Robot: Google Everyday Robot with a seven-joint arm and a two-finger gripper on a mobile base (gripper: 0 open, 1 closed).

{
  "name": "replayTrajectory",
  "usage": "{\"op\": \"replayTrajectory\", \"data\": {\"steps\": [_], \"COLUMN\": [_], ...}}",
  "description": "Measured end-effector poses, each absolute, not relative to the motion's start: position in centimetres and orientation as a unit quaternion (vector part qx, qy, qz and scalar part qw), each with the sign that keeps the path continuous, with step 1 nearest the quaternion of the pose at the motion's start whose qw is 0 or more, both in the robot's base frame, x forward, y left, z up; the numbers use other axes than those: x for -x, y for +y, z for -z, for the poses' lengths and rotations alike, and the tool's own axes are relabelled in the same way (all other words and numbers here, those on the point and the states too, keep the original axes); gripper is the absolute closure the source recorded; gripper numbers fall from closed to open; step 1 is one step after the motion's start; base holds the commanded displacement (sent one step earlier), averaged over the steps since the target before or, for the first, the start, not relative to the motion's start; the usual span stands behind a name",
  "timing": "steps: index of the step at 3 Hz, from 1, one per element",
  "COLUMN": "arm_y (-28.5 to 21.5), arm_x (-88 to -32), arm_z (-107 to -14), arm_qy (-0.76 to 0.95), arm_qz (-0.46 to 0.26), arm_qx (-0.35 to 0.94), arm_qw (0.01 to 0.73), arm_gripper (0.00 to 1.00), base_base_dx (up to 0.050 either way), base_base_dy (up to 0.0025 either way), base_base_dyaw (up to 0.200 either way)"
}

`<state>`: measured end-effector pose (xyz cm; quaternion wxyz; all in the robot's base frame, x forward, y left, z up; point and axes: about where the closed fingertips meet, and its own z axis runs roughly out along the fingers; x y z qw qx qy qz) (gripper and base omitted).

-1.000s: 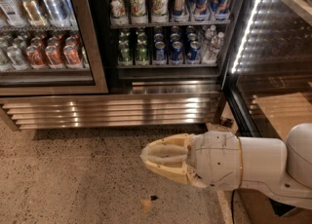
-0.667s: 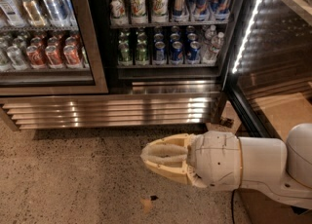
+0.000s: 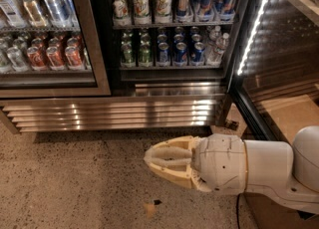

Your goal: Open right fridge door

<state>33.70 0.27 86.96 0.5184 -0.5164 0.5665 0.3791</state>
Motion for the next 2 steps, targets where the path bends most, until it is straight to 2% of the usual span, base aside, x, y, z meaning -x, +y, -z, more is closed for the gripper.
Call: {"op": "replayTrajectory", "data": {"steps": [1,2], "arm_y": [0.27,0.27], "arm_x": [-33.70,-33.70], "arm_z": [-86.96,-86.96], "arm_qy": [0.566,0.566], "arm_qz": [-0.379,-0.379], "arm_qx": [0.516,0.516], "arm_qw": [0.518,0.518], "arm_gripper": [0.12,0.00], "base_base_dx": [0.000,0.000], "base_base_dy": [0.00000,0.00000], "base_base_dyaw": [0.000,0.000]}}
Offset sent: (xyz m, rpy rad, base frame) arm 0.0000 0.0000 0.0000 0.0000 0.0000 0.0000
